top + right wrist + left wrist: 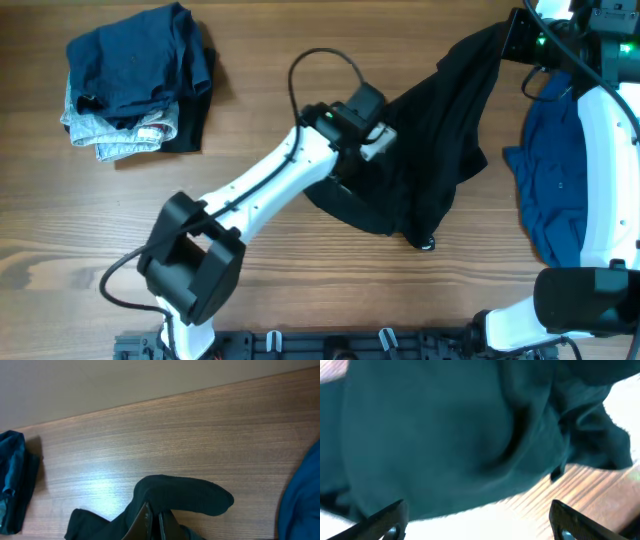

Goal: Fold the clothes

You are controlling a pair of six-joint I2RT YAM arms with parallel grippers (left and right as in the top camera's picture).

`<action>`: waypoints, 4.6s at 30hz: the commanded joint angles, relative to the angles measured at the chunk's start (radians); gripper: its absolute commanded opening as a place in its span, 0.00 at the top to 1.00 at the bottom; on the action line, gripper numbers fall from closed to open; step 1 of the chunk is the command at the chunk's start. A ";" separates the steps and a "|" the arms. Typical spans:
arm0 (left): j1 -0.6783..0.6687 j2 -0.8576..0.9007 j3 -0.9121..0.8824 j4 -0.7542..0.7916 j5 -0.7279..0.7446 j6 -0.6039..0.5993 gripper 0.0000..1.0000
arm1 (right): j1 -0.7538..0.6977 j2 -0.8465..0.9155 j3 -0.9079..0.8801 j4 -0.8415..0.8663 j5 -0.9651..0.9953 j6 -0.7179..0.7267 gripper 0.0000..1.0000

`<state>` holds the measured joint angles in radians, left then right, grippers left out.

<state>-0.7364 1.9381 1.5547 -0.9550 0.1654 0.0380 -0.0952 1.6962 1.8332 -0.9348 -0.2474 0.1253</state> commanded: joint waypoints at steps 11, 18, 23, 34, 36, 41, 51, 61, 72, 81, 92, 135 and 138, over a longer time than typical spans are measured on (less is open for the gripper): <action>-0.140 0.106 0.000 0.164 -0.078 -0.207 0.11 | -0.005 0.002 0.017 0.008 -0.023 -0.021 0.96; -0.193 0.186 0.000 0.199 -0.075 -0.264 0.19 | -0.005 0.002 0.017 0.008 -0.023 -0.021 0.96; -0.219 0.188 0.000 0.177 -0.145 -0.267 0.27 | -0.005 0.002 0.017 0.008 -0.014 -0.022 0.96; -0.220 0.188 0.000 0.143 -0.201 -0.290 0.87 | -0.005 0.002 0.017 0.007 -0.012 -0.022 0.96; -0.220 0.187 0.001 0.138 -0.231 -0.290 0.96 | -0.005 0.002 0.017 0.006 -0.012 -0.022 0.96; -0.181 0.089 0.024 0.021 -0.445 -0.344 0.96 | -0.005 0.002 0.017 -0.005 -0.017 -0.020 0.96; 0.172 -0.338 0.075 -0.064 -0.344 -0.360 0.96 | -0.005 -0.054 0.017 -0.035 -0.024 -0.021 0.96; 0.177 -0.352 0.074 -0.132 -0.338 -0.290 0.91 | -0.005 -0.054 0.017 -0.087 -0.024 -0.047 0.96; 0.320 -0.088 0.014 -0.031 -0.214 0.006 0.36 | -0.005 -0.053 0.017 -0.087 -0.023 -0.052 0.96; 0.357 0.070 0.014 0.061 -0.039 0.270 0.38 | -0.005 -0.052 0.017 -0.083 -0.023 -0.072 0.96; 0.354 0.150 0.014 0.067 -0.020 0.352 0.43 | -0.005 -0.051 0.017 -0.083 -0.015 -0.073 0.96; 0.438 -0.982 0.077 0.043 -0.245 -0.067 0.96 | -0.083 -0.625 0.018 -0.219 0.101 -0.096 0.96; 0.437 -1.044 0.077 0.001 -0.245 -0.081 0.96 | -0.083 -0.711 0.018 -0.246 0.153 -0.070 0.96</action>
<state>-0.3000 0.9493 1.6173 -0.9329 -0.0559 -0.0051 -0.1715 1.0588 1.8339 -1.1706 -0.1646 0.0429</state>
